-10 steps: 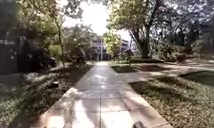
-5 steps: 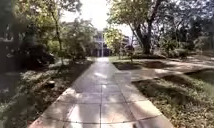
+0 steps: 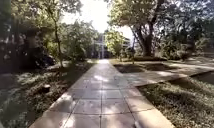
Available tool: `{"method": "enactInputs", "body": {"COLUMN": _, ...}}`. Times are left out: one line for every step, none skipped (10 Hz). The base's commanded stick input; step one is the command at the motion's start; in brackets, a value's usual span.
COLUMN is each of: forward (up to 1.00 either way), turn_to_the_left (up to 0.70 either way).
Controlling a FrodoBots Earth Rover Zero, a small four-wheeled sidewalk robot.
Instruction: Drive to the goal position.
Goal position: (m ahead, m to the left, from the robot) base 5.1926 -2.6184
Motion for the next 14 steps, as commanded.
{"method": "enactInputs", "body": {"forward": 0.5, "turn_to_the_left": 0.0}}
{"method": "enactInputs", "body": {"forward": 0.5, "turn_to_the_left": 0.0}}
{"method": "enactInputs", "body": {"forward": 0.5, "turn_to_the_left": 0.0}}
{"method": "enactInputs", "body": {"forward": 0.5, "turn_to_the_left": 0.0}}
{"method": "enactInputs", "body": {"forward": 0.5, "turn_to_the_left": 0.0}}
{"method": "enactInputs", "body": {"forward": 0.5, "turn_to_the_left": 0.0}}
{"method": "enactInputs", "body": {"forward": 0.5, "turn_to_the_left": -0.32}}
{"method": "enactInputs", "body": {"forward": 0.5, "turn_to_the_left": -0.5}}
{"method": "enactInputs", "body": {"forward": 0.5, "turn_to_the_left": -0.5}}
{"method": "enactInputs", "body": {"forward": 0.5, "turn_to_the_left": -0.5}}
{"method": "enactInputs", "body": {"forward": 0.5, "turn_to_the_left": -0.5}}
{"method": "enactInputs", "body": {"forward": 0.5, "turn_to_the_left": -0.48}}
{"method": "enactInputs", "body": {"forward": 0.5, "turn_to_the_left": -0.1}}
{"method": "enactInputs", "body": {"forward": 0.5, "turn_to_the_left": 0.0}}
